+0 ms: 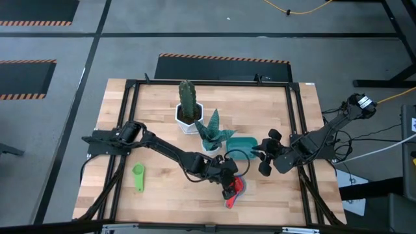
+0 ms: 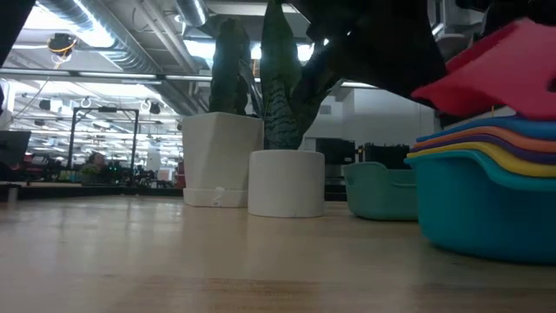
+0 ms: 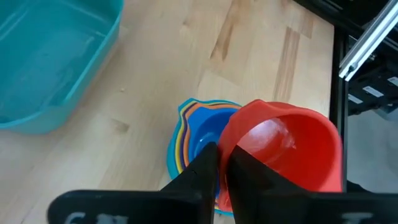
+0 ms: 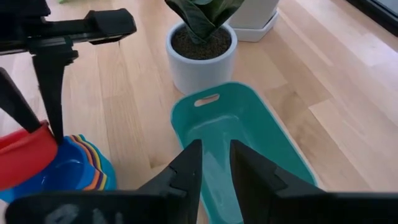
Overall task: Nest measuring cups in basket
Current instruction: Stack the red measuring cup on top of the blue measuring cup, then stack the green measuring cup on top of the red measuring cup
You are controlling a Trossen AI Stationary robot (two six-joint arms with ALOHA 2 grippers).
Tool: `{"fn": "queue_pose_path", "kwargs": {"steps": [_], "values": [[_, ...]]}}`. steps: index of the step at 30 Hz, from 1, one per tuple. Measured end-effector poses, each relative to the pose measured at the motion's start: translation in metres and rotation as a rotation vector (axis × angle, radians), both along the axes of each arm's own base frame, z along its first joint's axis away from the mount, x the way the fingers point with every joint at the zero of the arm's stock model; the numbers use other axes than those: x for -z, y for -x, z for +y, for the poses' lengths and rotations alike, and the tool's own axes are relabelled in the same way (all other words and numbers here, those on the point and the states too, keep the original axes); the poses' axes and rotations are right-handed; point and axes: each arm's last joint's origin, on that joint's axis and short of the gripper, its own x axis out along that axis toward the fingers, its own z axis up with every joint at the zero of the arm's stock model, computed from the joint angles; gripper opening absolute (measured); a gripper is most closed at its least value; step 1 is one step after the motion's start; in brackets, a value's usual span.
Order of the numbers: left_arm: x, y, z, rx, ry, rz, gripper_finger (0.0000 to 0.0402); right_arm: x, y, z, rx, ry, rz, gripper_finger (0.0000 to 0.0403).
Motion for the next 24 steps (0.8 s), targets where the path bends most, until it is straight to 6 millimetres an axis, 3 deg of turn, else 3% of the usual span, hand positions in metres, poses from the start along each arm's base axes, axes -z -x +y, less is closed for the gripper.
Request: {"fn": "queue_pose_path", "kwargs": {"steps": [14,24], "values": [[0.000,0.000,0.001,-0.004,-0.001,-0.001,0.0092,0.000,0.000,0.000,-0.006,-0.006,0.003,0.0086],[-0.009,-0.001,0.010,0.055,-0.077,-0.019,0.0093,0.000,0.000,0.001,-0.025,-0.029,0.016,0.0086]]}}
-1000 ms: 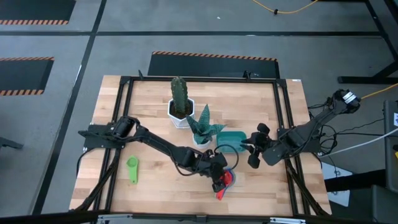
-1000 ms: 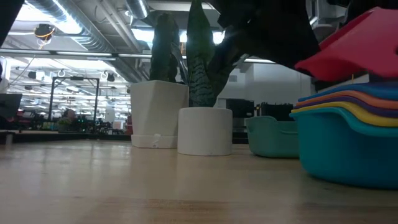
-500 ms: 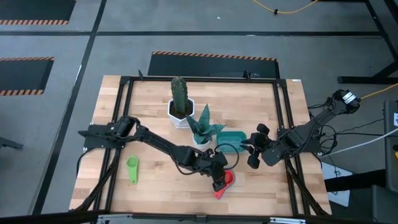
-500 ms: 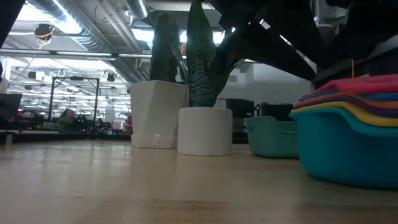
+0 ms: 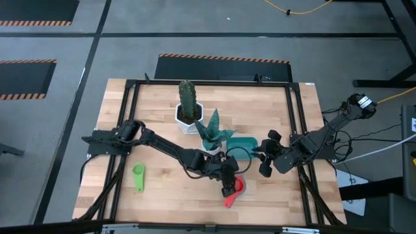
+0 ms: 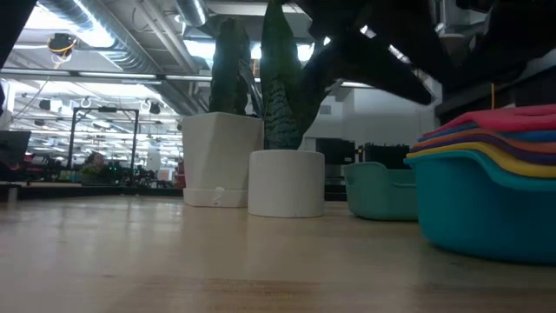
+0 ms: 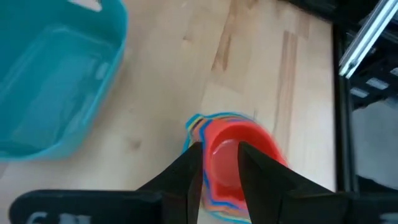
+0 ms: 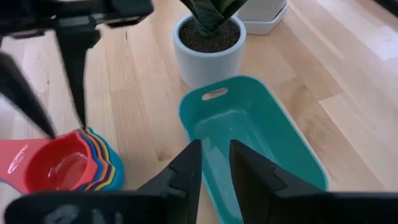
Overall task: Nest measuring cups in basket
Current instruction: Stack the green measuring cup on top of the red measuring cup
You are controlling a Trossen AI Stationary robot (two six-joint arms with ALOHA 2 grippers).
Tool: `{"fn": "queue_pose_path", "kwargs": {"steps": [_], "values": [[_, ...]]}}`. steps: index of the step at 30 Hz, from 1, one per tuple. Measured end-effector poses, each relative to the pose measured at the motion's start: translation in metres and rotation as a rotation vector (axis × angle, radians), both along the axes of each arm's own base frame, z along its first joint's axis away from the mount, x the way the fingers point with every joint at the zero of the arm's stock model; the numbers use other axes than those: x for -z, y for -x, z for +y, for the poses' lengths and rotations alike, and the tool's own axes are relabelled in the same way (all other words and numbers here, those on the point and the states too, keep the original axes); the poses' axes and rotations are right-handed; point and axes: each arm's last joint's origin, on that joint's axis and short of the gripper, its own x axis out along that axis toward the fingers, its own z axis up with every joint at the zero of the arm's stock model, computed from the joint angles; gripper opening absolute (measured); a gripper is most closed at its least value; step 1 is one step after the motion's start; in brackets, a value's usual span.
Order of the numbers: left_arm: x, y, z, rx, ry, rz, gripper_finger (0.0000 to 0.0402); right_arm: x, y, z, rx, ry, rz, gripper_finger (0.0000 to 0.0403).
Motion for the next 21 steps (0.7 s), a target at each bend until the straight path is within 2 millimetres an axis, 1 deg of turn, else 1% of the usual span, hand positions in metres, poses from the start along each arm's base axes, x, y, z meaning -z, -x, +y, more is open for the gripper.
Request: {"fn": "queue_pose_path", "kwargs": {"steps": [3,5,7,10,14,17,21], "values": [[-0.009,0.001,0.004,0.030,0.008,-0.008,0.0093,0.000,0.000,0.000,-0.002,-0.005,0.000,0.0086],[-0.020,0.008,0.007,0.049,0.019,0.016,0.0093,0.000,0.000,0.000,-0.002,-0.008,-0.002,0.0086],[-0.034,0.013,0.007,0.069,0.045,-0.011,0.0093,0.000,-0.001,0.001,-0.002,-0.011,-0.006,0.0086],[-0.053,0.028,0.008,0.090,0.045,0.022,0.0093,-0.001,-0.001,0.001,-0.004,-0.020,-0.014,0.0086],[-0.083,0.060,0.010,0.100,0.029,0.099,0.0093,-0.001,-0.002,0.002,-0.006,-0.026,-0.020,0.0086],[-0.105,0.091,0.010,0.067,0.011,0.176,0.0093,-0.001,-0.003,0.002,-0.006,-0.025,-0.019,0.0086],[-0.123,0.131,0.008,-0.022,-0.070,0.265,0.0092,0.000,-0.003,0.002,-0.008,-0.027,-0.016,0.0086]]}}
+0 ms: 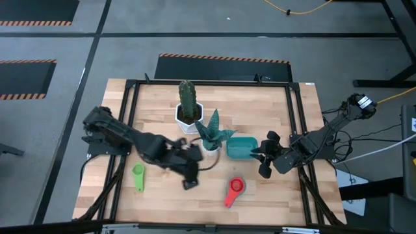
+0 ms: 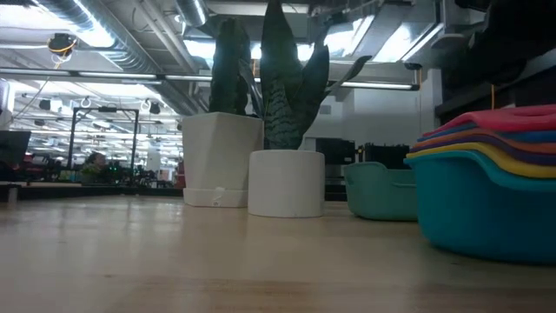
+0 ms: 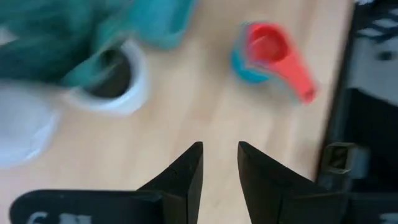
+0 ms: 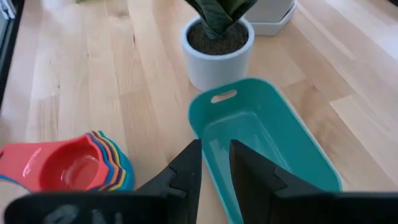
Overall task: Nest measuring cups in basket
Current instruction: Stack the green measuring cup on top of the red measuring cup
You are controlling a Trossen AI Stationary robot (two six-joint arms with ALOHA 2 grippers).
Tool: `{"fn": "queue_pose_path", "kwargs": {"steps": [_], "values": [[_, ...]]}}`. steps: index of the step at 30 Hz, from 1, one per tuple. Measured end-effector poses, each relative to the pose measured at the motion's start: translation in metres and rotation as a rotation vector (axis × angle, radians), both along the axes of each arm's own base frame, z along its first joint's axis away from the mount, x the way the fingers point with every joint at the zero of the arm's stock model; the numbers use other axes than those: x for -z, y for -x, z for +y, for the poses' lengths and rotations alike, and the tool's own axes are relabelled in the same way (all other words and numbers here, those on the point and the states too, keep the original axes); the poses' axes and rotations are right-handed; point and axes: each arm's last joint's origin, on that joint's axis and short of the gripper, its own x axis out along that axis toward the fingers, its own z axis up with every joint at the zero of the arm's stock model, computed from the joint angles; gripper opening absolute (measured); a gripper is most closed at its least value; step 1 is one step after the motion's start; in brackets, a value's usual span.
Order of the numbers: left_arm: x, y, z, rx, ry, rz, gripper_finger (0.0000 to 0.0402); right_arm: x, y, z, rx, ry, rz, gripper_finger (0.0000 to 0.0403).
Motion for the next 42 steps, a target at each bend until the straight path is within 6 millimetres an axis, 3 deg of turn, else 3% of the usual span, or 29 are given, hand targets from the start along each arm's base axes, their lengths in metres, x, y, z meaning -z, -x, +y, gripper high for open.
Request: {"fn": "queue_pose_path", "kwargs": {"steps": [7,12,22,29,34,37,42], "values": [[-0.007,0.070,-0.002,-0.294,-0.145,0.250,0.0092,0.000,0.000,0.001,-0.009,-0.011,0.004,0.0086],[0.002,0.092,-0.011,-0.342,-0.140,0.258,0.0092,0.000,0.000,0.001,-0.010,-0.013,0.001,0.0086],[0.080,0.139,0.013,-0.501,-0.174,0.574,0.0092,0.000,0.000,0.001,-0.014,-0.008,0.001,0.0086],[0.110,0.175,0.030,-0.562,0.101,0.526,0.0092,0.000,0.000,0.001,-0.013,-0.010,0.002,0.0086],[0.133,0.193,0.033,-0.625,0.308,0.598,0.0092,0.000,0.000,0.001,-0.014,-0.008,0.002,0.0086],[0.145,0.198,0.033,-0.597,0.361,0.644,0.0093,0.000,0.000,0.001,-0.014,-0.008,0.002,0.0086],[0.158,0.206,0.037,-0.707,0.349,0.694,0.0096,0.000,0.000,0.001,-0.013,-0.009,0.001,0.0086]]}}
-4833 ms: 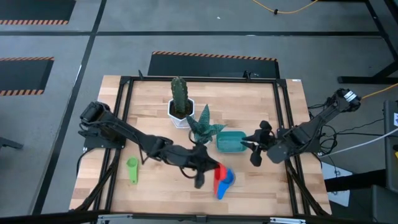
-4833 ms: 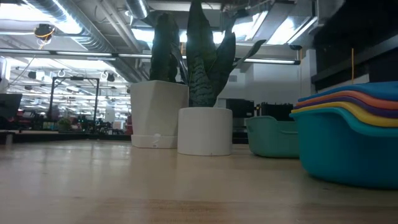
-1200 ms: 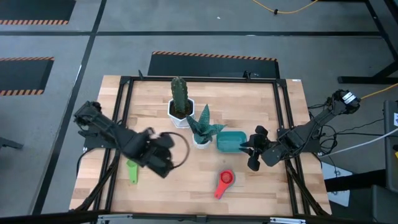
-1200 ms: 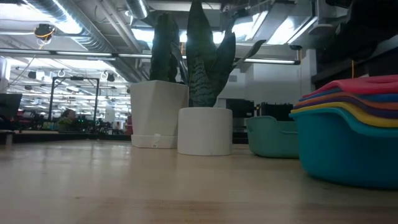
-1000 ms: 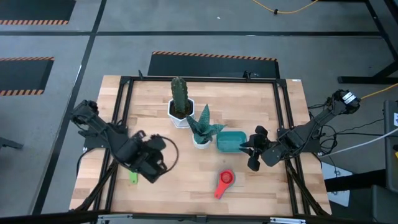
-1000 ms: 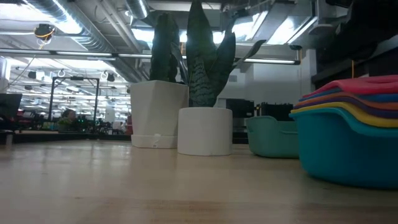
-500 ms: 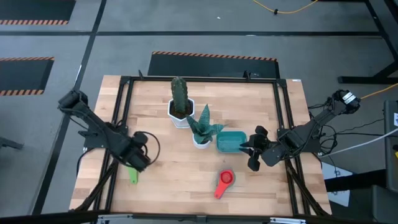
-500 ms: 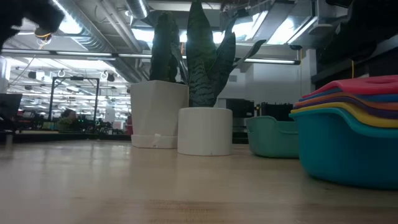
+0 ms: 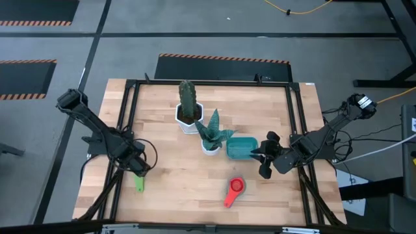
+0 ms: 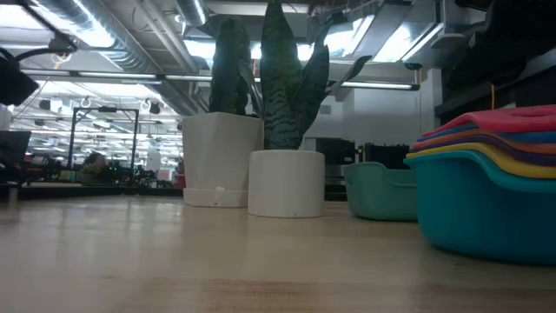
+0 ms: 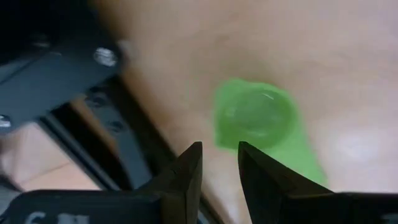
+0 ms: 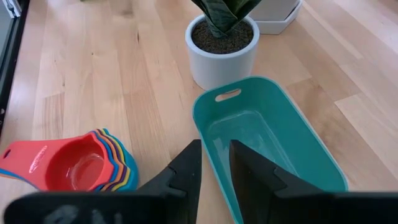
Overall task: Nest measuring cups in basket
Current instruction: Stack the green measuring cup on top of the red measuring cup
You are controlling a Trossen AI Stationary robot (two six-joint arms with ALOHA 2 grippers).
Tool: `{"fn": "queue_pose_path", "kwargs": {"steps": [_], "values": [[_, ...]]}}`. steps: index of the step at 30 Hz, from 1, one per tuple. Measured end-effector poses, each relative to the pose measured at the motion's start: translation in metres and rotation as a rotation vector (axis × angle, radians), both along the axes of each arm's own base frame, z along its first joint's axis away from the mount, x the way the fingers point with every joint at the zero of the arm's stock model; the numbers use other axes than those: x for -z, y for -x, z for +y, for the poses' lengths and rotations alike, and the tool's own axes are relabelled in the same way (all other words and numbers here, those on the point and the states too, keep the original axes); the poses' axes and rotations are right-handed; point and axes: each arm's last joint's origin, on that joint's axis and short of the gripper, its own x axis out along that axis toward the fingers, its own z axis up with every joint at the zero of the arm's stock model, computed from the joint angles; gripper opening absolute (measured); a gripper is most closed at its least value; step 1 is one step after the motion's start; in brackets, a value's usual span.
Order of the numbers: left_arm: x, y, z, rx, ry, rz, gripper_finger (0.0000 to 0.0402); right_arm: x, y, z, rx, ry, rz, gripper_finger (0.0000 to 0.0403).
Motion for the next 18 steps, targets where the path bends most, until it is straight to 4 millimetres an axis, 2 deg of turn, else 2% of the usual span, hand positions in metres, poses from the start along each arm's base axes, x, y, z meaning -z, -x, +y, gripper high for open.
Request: {"fn": "queue_pose_path", "kwargs": {"steps": [4,18], "values": [[0.004,-0.001,0.001,0.012,-0.020,-0.032,0.0094,0.000,0.000,0.000,0.000,0.000,0.000,0.0086],[0.020,0.009,0.008,0.033,-0.057,0.019,0.0094,0.000,0.000,0.000,-0.004,-0.005,0.003,0.0086]]}}
